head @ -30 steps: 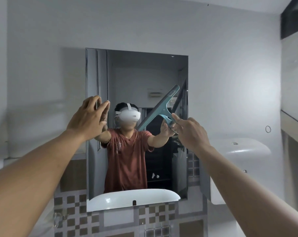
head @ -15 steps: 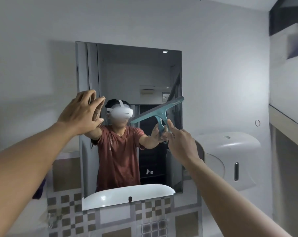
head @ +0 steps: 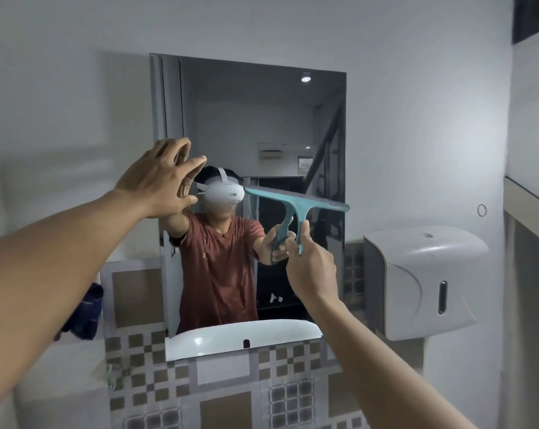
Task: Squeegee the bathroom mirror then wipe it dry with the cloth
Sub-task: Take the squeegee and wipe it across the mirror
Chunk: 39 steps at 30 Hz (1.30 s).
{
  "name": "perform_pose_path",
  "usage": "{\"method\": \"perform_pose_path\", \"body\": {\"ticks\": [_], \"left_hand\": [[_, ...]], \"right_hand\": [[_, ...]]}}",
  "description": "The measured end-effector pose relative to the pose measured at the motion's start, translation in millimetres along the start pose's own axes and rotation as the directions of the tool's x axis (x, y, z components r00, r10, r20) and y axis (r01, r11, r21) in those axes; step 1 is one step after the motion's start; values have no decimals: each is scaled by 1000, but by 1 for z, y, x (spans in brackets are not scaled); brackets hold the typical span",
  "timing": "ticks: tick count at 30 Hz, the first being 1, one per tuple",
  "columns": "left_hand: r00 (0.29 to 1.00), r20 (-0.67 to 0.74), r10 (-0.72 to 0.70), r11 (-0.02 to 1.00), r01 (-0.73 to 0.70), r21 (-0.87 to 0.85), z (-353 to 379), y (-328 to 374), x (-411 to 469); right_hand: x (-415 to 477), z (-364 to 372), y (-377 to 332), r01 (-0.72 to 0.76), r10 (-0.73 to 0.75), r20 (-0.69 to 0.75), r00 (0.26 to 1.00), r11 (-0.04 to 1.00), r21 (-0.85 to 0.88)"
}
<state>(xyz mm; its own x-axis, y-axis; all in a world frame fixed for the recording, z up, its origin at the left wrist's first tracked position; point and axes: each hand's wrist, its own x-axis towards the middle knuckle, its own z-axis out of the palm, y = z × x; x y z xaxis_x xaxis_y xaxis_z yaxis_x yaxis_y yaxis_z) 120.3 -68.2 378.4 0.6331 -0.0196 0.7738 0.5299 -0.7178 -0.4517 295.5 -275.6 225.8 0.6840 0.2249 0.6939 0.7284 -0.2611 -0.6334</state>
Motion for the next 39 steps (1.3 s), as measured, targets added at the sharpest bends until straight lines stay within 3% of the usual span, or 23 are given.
{"method": "perform_pose_path", "body": {"ticks": [12,24,39], "left_hand": [[998,48,36,998,-38,51,-4,-18,10],[995,44,89,989,-93,115,6,-30,14],[996,70,47,998,-50,43,4,-28,13]], "right_hand": [[-51,71,-37,-56,37,71,997,958,280],[-94,114,-49,-93,34,150,988,910,404],[-100,110,-41,0,-73,228,971,952,306]]}}
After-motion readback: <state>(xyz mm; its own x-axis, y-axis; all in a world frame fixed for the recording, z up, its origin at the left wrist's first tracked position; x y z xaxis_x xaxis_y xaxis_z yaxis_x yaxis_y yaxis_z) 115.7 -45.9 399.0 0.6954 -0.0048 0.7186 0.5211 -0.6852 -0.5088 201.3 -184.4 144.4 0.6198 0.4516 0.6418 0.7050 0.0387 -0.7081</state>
